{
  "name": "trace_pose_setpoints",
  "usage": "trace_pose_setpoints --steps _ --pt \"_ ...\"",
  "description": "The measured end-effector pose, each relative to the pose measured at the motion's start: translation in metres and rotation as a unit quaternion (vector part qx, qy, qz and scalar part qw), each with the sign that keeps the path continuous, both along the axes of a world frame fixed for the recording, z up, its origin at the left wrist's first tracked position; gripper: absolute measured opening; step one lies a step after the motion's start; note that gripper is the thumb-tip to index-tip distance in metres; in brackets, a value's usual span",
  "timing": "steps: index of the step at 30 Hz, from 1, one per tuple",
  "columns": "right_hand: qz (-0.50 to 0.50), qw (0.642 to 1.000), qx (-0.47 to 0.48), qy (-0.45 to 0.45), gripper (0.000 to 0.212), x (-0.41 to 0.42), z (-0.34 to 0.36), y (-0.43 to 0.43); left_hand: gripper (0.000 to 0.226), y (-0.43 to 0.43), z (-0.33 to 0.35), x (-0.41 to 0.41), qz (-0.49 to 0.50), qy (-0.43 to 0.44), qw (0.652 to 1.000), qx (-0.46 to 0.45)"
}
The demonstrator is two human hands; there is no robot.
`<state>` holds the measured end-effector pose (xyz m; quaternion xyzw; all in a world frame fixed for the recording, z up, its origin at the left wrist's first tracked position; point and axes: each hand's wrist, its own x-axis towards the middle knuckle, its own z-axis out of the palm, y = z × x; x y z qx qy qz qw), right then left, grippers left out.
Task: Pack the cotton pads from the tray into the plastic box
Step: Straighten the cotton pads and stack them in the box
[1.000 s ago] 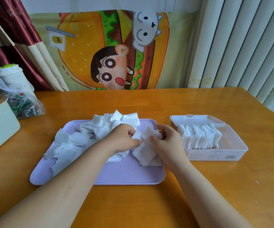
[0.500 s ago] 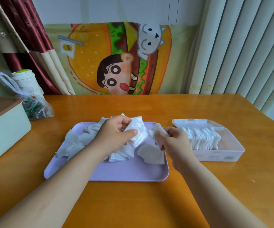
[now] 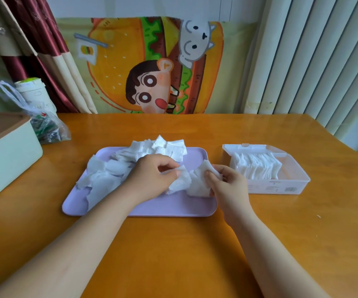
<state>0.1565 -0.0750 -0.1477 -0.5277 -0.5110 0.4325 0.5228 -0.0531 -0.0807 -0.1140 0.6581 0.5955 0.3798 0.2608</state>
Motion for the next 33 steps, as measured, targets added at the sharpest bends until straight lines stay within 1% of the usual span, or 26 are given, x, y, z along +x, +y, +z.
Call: trace_pose_setpoints --steps 3,6,7,8,10,12,13,14,17,21,23,25,28,30,33 --pt "0.015 0.999 -0.008 0.033 0.02 0.003 -0.002 -0.006 0.007 -0.001 0.002 0.0 0.034 -0.079 0.996 -0.002" --pt "0.03 0.999 -0.009 0.032 0.021 0.005 -0.004 -0.008 0.007 -0.003 -0.004 0.002 0.022 -0.125 0.99 -0.063" --pt "0.032 0.999 -0.007 0.028 0.022 0.006 -0.005 -0.008 0.007 -0.002 -0.008 0.003 0.018 -0.117 0.991 -0.067" --pt "0.034 0.999 -0.005 0.025 0.022 0.007 -0.005 -0.009 0.008 -0.001 -0.012 0.003 0.024 -0.095 0.994 -0.049" --pt "0.036 0.999 -0.003 0.021 0.02 0.007 -0.006 -0.009 0.011 -0.001 -0.016 0.005 0.057 -0.074 0.995 0.016" --pt "0.037 0.999 -0.004 0.019 0.02 0.007 -0.007 -0.008 0.014 -0.001 -0.017 0.008 0.073 -0.135 0.986 0.058" --pt "0.037 0.999 -0.007 0.023 0.019 0.006 -0.008 -0.008 0.016 -0.001 -0.018 0.01 0.068 -0.175 0.981 0.056" --pt "0.039 0.999 -0.011 0.032 0.018 0.006 -0.007 -0.008 0.018 -0.003 -0.02 0.012 0.06 -0.203 0.976 0.043" --pt "0.054 0.996 -0.025 0.064 0.018 0.005 -0.004 -0.008 0.024 -0.008 -0.027 0.017 0.027 -0.246 0.969 -0.011" --pt "0.062 0.99 -0.045 0.114 0.024 0.007 0.001 -0.007 0.038 -0.012 -0.035 0.014 -0.018 -0.332 0.942 -0.047" --pt "0.067 0.987 -0.055 0.136 0.02 0.009 0.002 -0.007 0.039 -0.014 -0.036 0.012 -0.02 -0.365 0.929 -0.057" --pt "0.085 0.986 -0.056 0.135 0.015 0.009 0.002 -0.007 0.034 -0.015 -0.035 0.012 -0.016 -0.402 0.913 -0.061" --pt "0.132 0.987 -0.043 0.079 0.017 0.01 -0.001 -0.008 0.02 -0.017 -0.033 0.015 -0.01 -0.413 0.909 -0.053" --pt "0.164 0.985 -0.034 0.044 0.022 0.01 0.0 -0.008 0.016 -0.019 -0.03 0.017 -0.019 -0.396 0.917 -0.04" --pt "0.188 0.981 -0.029 0.041 0.023 0.011 0.001 -0.009 0.016 -0.023 -0.028 0.017 -0.018 -0.352 0.935 -0.026"
